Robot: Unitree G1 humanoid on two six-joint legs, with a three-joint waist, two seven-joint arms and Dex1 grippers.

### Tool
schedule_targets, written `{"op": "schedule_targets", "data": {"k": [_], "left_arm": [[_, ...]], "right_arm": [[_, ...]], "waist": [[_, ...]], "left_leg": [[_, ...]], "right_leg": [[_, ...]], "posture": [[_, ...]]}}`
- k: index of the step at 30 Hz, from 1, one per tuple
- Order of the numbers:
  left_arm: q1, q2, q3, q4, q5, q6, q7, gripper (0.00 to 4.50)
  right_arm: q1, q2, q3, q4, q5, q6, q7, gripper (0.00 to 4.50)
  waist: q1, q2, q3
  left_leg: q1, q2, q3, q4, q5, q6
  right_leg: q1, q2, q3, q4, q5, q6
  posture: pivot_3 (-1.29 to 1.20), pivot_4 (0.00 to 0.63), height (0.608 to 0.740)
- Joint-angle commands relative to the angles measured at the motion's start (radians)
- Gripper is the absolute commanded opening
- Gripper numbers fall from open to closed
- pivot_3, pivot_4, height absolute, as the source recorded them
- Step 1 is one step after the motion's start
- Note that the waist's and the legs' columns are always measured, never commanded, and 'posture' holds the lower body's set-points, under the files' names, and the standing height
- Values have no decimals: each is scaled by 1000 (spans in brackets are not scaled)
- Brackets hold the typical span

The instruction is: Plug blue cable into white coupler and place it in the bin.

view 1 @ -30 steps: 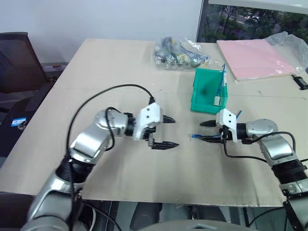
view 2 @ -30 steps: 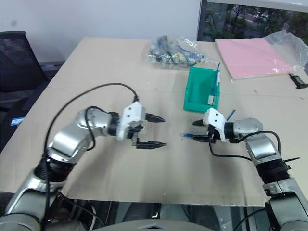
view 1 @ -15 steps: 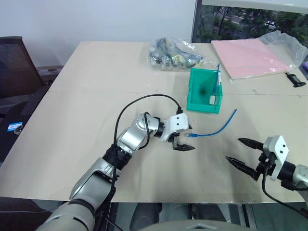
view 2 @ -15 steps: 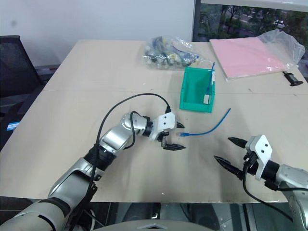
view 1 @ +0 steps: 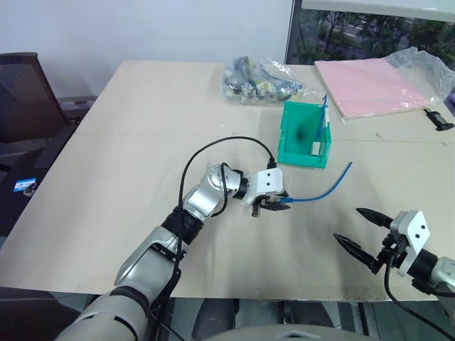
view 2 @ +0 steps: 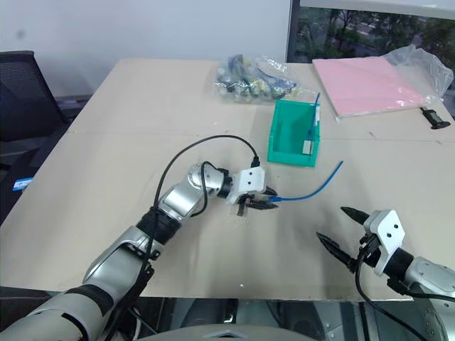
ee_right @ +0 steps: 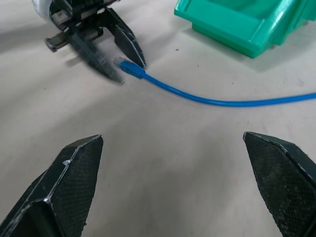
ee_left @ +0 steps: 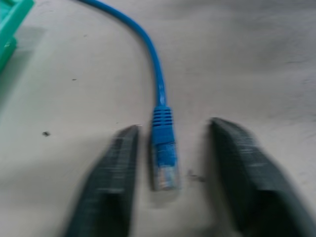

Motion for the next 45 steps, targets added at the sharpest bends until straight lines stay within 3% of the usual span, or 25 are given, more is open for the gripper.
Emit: {"op": "schedule_targets", "data": {"k": [1, 6, 9, 13, 17, 23, 29, 32, 35, 36, 37, 40, 45], "left_arm": [[21, 17, 2, -8, 5, 38, -38, 37], [13, 2, 80, -16, -70, 132, -55, 37], [1, -35, 146, -69, -178, 288, -71, 37], [-30, -100, 329, -188, -526, 730, -108, 37], [-19, -94, 383, -256, -656, 904, -107, 37], [-2, -78, 385, -294, -717, 974, -88, 37], [-1, -84, 380, -298, -729, 971, -62, 37], [0, -88, 379, -297, -728, 965, -51, 0], [2, -88, 379, -300, -731, 964, -49, 0], [3, -87, 380, -301, -733, 966, -49, 0], [5, -86, 378, -303, -733, 966, -49, 0], [9, -82, 374, -308, -737, 969, -49, 0], [12, -82, 381, -308, -752, 967, -47, 0]], "right_arm": [[3, -5, -7, -42, 18, -11, -6, 4500], [-23, 35, 17, -73, 102, 86, -70, 4500], [-40, 80, 30, -117, 212, 171, -124, 4500], [-84, 218, 71, -172, 483, 289, -278, 4500], [-136, 276, 68, -172, 611, 314, -371, 4500], [-221, 319, 83, -183, 797, 310, -463, 4500], [-247, 284, 130, -182, 835, 327, -482, 4500], [-257, 271, 144, -179, 838, 331, -489, 3683], [-271, 270, 141, -170, 838, 317, -500, 2208], [-274, 270, 140, -168, 836, 313, -503, 1997], [-276, 270, 140, -167, 837, 310, -504, 1335], [-277, 268, 142, -166, 840, 308, -503, 17], [-272, 267, 148, -169, 843, 307, -500, 17]], "waist": [[0, 0, 0], [-6, 0, 0], [-7, 0, 0], [-4, 0, 0], [-8, 0, 0], [-16, 0, 0], [-19, 0, 0], [-21, 0, 0], [-21, 0, 0], [-21, 0, 0], [-21, 0, 0], [-21, 0, 0], [-21, 0, 0]], "left_leg": [[0, 0, 0, 0, 0, 0], [0, 0, -3, 0, 0, 0], [0, 0, -7, 0, 0, 0], [-4, 1, -10, 1, 0, 0], [-4, 0, -12, 2, 0, 0], [-4, 0, -13, 2, 0, -1], [-4, -1, -13, 2, 0, 0], [-4, -1, -13, 2, 0, 0], [-4, -1, -13, 2, 0, 0], [-4, -1, -13, 2, 0, 0], [-4, -1, -13, 2, 0, 0], [-4, -1, -13, 2, 0, 0], [-4, -1, -13, 2, 0, 0]], "right_leg": [[0, 1, 0, 0, 0, 0], [0, 3, 1, 0, 0, 0], [-1, 3, 1, 1, 0, 0], [-1, 1, -3, 1, 0, 0], [-1, -1, -4, 1, 0, 0], [-1, 0, -4, 2, 0, 0], [-1, 0, -4, 2, 0, 0], [-1, 0, -4, 2, 0, 0], [-1, 0, -4, 2, 0, 0], [-1, 0, -4, 2, 0, 0], [-1, 0, -4, 2, 0, 0], [-1, 0, -4, 2, 0, 0], [-1, 0, -4, 1, 0, 0]], "posture": [[0, 150, 740], [0, 150, 740], [0, 150, 740], [0, 150, 740], [0, 150, 740], [0, 150, 740], [0, 150, 740], [0, 150, 740], [0, 150, 740], [0, 150, 740], [0, 150, 740], [0, 150, 740], [0, 150, 740]]}}
